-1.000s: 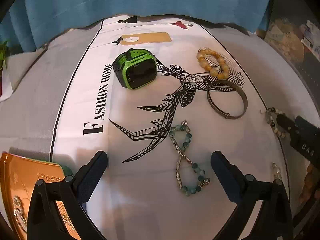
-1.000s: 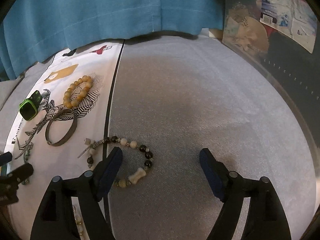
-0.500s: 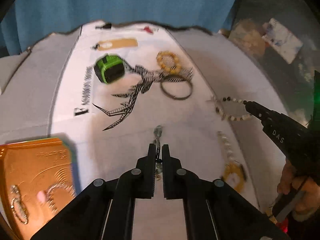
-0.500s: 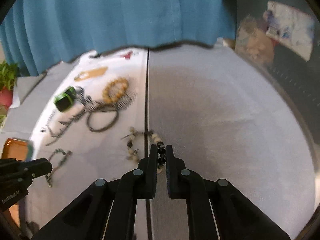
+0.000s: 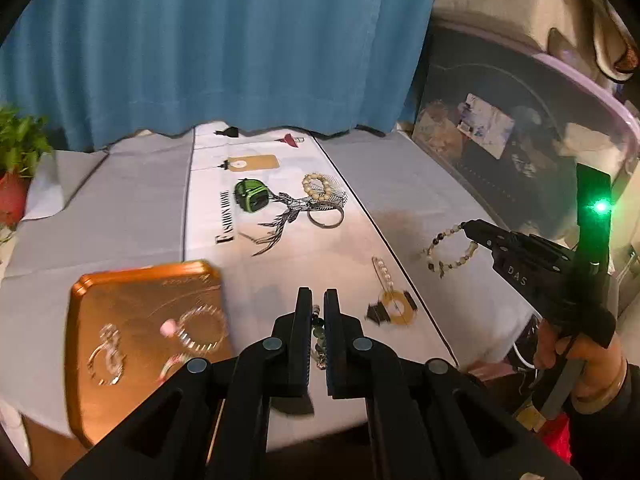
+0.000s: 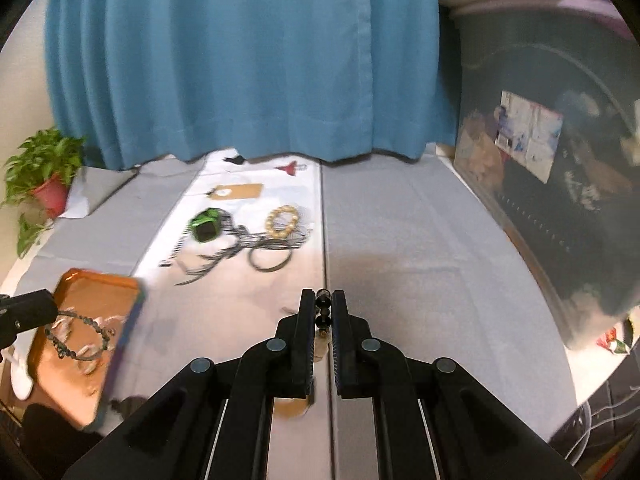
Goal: Organize jewelry
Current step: 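Grasp a black-white beaded bracelet with the right tool while the left tool grasps a green beaded bracelet, then carry both bracelets over the orange tray and open both tools to release them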
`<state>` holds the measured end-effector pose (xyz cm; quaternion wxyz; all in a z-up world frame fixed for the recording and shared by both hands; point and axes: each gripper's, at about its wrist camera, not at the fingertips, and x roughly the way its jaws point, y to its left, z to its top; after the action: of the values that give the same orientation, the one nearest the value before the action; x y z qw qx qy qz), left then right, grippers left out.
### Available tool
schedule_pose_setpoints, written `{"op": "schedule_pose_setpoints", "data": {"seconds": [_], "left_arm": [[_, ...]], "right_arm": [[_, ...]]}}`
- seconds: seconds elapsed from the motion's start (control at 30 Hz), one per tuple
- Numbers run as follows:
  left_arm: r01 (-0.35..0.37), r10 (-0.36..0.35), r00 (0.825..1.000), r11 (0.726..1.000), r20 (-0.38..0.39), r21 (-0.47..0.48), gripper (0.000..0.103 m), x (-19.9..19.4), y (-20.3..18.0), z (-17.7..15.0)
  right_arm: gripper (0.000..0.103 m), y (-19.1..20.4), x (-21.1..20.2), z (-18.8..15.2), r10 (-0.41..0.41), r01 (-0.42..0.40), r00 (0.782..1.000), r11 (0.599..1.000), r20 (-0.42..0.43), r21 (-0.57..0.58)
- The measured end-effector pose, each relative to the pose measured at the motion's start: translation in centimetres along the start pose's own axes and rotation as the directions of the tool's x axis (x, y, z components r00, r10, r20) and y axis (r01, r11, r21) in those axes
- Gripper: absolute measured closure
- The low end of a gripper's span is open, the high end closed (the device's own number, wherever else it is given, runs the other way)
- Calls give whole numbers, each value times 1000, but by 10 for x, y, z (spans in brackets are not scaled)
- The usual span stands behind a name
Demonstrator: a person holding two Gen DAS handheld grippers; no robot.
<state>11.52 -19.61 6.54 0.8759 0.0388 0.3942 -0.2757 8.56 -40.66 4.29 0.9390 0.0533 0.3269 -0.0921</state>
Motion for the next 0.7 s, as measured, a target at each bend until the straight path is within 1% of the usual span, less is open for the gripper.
{"op": "schedule_pose_setpoints", "data": {"seconds": [0.13, 0.3, 0.47, 0.7], "left_arm": [[-7, 7, 1000, 1000, 26, -1, 100, -40, 3, -26], [-9, 10, 999, 1000, 38, -27, 100, -79, 12, -66], [-26, 28, 999, 998, 42, -51, 100, -107, 23, -107], [-38, 42, 999, 994, 30, -104, 100, -134, 40, -159]], "right_arm": [[95, 21, -41, -16, 40, -40, 999, 999, 21, -26], [95, 51, -86, -49, 107, -105, 994, 992, 20, -77], [95, 84, -121, -87, 172, -172, 985, 977, -13, -127], [95, 124, -154, -134, 226, -235, 972, 953, -67, -190]]}}
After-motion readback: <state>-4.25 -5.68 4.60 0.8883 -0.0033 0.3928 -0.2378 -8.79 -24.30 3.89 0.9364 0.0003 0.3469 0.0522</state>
